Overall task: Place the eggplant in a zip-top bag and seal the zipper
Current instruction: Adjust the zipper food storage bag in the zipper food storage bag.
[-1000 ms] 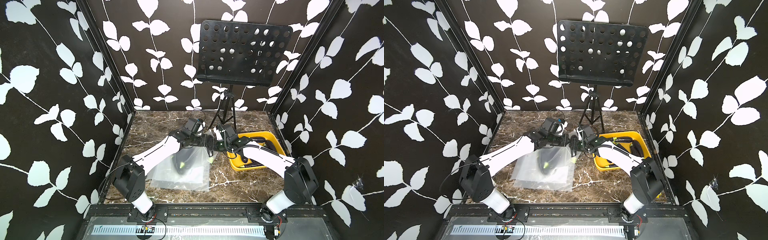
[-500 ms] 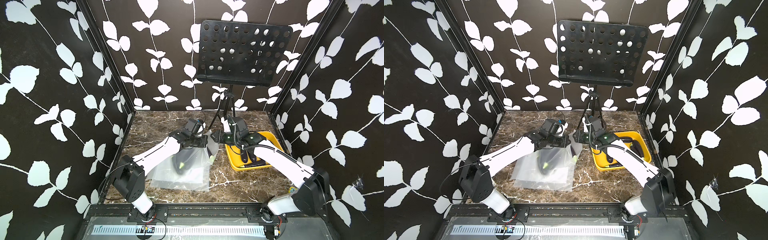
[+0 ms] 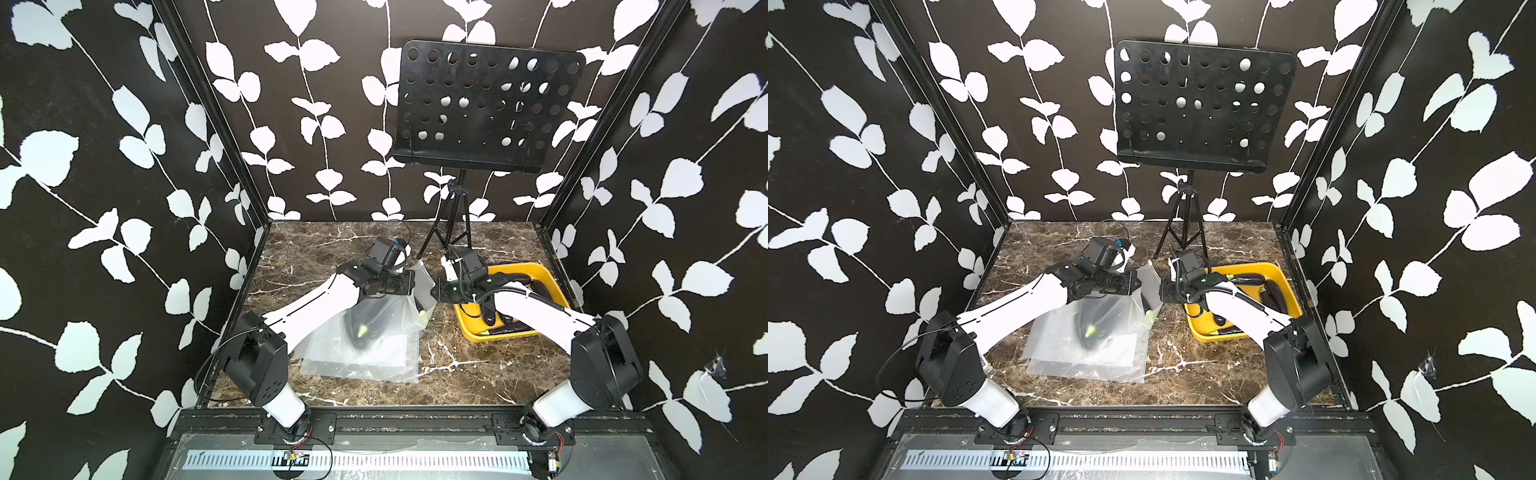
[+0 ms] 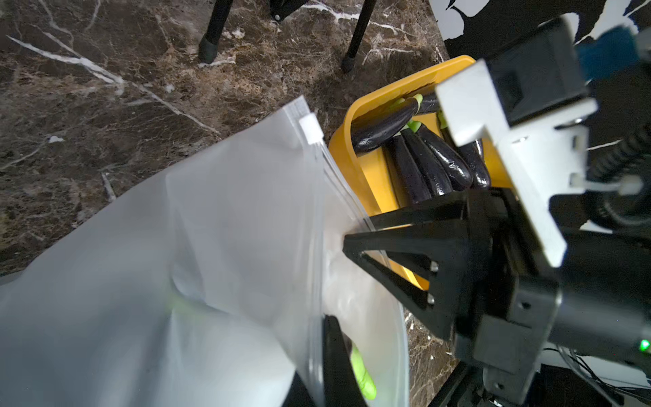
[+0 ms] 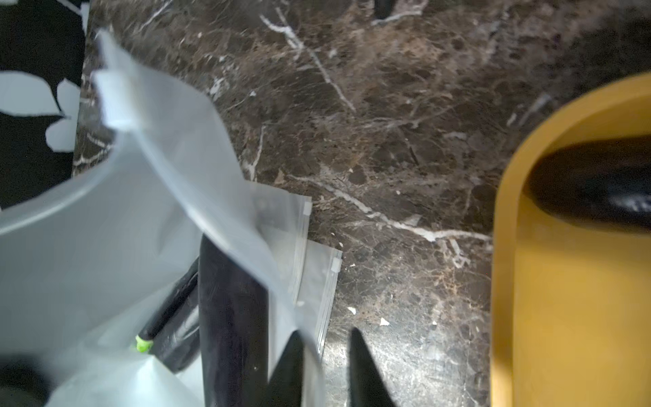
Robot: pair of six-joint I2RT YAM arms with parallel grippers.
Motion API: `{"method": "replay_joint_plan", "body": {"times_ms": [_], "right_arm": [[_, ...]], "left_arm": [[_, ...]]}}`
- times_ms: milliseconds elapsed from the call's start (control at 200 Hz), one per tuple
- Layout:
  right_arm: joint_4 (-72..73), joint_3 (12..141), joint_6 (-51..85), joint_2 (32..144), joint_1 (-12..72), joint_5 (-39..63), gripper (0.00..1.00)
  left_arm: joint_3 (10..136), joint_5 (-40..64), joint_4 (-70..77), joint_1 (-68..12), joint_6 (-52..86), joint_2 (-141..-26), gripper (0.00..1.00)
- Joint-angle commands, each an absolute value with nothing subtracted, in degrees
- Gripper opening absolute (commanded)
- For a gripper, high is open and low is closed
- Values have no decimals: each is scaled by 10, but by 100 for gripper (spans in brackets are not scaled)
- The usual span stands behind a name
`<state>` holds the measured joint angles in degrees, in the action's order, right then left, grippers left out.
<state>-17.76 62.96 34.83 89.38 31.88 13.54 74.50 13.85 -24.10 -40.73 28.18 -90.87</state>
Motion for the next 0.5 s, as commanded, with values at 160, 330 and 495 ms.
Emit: {"method": "replay_joint_plan", "body": {"times_ms": [160,330,495], "right_arm": [[-139,747,346,861,368,175,2],[-139,853,342,899,406,211,2],[-152,947,335,950,426,219,1]], "left_arm": [[770,124,-283,-370,237,-852,0],[770,117,-300,-331,218,-782,0],[780,121,-334,-310,203,-718,0]]}}
